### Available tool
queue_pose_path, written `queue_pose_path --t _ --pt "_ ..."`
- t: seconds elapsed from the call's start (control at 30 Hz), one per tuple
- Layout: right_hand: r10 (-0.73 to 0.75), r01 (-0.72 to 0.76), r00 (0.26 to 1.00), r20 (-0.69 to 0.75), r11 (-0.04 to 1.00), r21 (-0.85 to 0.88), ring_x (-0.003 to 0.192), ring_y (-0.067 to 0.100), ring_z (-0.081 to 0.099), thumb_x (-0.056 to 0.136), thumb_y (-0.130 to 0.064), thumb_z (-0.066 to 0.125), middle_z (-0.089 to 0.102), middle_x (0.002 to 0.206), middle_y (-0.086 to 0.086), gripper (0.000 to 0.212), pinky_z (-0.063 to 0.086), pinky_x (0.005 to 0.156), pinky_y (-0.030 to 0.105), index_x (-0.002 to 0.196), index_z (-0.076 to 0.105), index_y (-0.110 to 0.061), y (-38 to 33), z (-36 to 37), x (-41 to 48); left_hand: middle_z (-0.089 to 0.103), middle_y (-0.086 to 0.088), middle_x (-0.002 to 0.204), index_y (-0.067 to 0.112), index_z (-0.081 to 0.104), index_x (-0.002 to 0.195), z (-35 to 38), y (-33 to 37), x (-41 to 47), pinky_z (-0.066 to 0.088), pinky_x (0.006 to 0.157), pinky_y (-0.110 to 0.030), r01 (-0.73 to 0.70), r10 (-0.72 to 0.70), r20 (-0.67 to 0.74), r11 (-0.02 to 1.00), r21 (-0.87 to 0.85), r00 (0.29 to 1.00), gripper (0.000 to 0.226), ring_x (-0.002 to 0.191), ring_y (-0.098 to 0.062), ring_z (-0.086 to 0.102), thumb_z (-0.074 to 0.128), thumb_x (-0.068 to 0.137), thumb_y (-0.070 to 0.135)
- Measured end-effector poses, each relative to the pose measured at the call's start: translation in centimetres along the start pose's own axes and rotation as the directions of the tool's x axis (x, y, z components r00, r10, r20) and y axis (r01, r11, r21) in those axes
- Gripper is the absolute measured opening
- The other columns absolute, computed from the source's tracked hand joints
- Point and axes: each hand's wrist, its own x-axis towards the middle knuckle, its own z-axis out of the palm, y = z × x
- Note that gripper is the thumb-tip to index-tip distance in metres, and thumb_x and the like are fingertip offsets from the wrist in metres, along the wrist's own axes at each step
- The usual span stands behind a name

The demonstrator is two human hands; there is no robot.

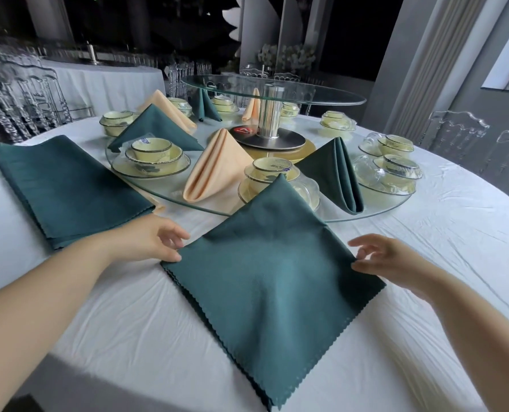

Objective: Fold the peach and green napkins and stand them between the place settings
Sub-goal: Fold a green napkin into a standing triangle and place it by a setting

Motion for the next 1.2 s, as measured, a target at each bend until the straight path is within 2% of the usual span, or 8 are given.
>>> queue_pose_path --t 0.33,0.47,0.6,0.73,0.83,0.97,1.13,1.2 --pt "-0.050 0.029 0.997 -0.053 0.939 -0.344 0.070 0.014 0.046 0.079 0.004 0.056 0.045 0.069 -0.011 0.028 0.032 0.054 0.014 0.070 0.048 -0.021 0.8 0.9 -0.8 0.053 0.007 0.063 0.024 0.056 0.063 0.1 -0.5 -0.6 0.036 0.050 -0.007 0.015 -0.002 -0.054 0.974 0.226 0.999 0.027 0.056 -0.005 0.045 0.072 0.076 0.007" --pt "-0.290 0.147 0.941 -0.173 0.814 -0.562 0.087 0.023 0.047 0.077 0.002 0.058 0.046 0.070 -0.011 0.026 0.026 0.070 0.029 0.072 0.045 -0.020 2.1 1.4 -1.9 0.061 0.022 0.068 0.045 0.059 0.053 0.4 -1.6 -1.5 0.035 0.080 -0.026 -0.151 0.216 -0.184 0.937 0.314 0.959 0.031 0.073 0.006 0.051 0.079 0.066 0.025" --pt "-0.468 0.272 0.862 -0.194 0.751 -0.602 0.076 0.019 0.042 0.067 0.014 0.060 0.049 0.071 -0.005 0.039 0.025 0.067 0.031 0.069 0.045 -0.022 3.9 1.6 -2.7 0.049 0.047 0.088 0.064 0.052 0.057 0.9 -2.8 -2.3 0.028 0.086 -0.024 -0.195 0.279 -0.292 0.938 0.285 0.915 0.060 0.079 0.015 0.046 0.081 0.065 0.012" --pt "-0.432 0.270 0.881 -0.194 0.795 -0.543 0.082 0.018 0.041 0.074 0.012 0.056 0.056 0.080 -0.001 0.038 0.024 0.072 0.029 0.069 0.049 -0.025 4.1 1.5 -2.7 0.056 0.043 0.077 0.060 0.057 0.055 1.2 -3.0 -2.2 0.027 0.080 0.002 -0.204 0.272 -0.329 0.952 0.228 0.904 0.066 0.079 0.019 0.050 0.077 0.067 -0.001" --pt "-0.408 0.281 0.887 -0.214 0.848 -0.450 0.080 0.020 0.043 0.074 0.014 0.054 0.050 0.072 -0.012 0.052 0.025 0.069 0.025 0.062 0.043 -0.035 3.7 1.6 -2.9 0.065 0.020 0.071 0.051 0.060 0.048 1.4 -2.6 -2.4 0.035 0.089 -0.015 -0.132 0.200 -0.358 0.970 0.205 0.912 0.061 0.088 -0.001 0.057 0.070 0.073 -0.004" --pt "-0.366 0.253 0.900 -0.237 0.882 -0.397 0.079 0.021 0.045 0.072 0.015 0.052 0.048 0.073 -0.017 0.052 0.032 0.065 0.014 0.060 0.043 -0.035 3.4 1.8 -3.1 0.065 -0.009 0.110 0.010 0.072 0.094 2.8 -0.6 -3.0 0.028 0.097 -0.018 -0.054 0.138 -0.469 0.981 0.188 0.873 0.024 0.115 -0.025 0.052 0.053 0.085 -0.001" --pt "-0.345 0.257 0.913 -0.218 0.901 -0.349 0.079 0.021 0.047 0.071 0.013 0.054 0.050 0.075 -0.014 0.048 0.034 0.070 0.004 0.061 0.049 -0.033 3.1 1.8 -3.7 0.051 0.002 0.131 0.012 0.055 0.126 7.0 5.9 -5.1 0.017 0.095 -0.005 -0.320 0.355 -0.222 0.930 0.178 0.908 0.081 0.123 -0.009 0.043 0.026 0.067 0.061" --pt "-0.327 0.256 0.926 -0.192 0.913 -0.317 0.080 0.021 0.047 0.072 0.012 0.056 0.051 0.077 -0.012 0.045 0.034 0.069 0.004 0.062 0.051 -0.032 3.0 1.7 -4.0 0.036 0.007 0.145 0.018 0.039 0.138 8.9 7.7 -4.9 0.010 0.104 -0.011 -0.323 0.365 -0.105 0.902 0.287 0.925 0.078 0.134 -0.005 0.028 0.023 0.077 0.063"
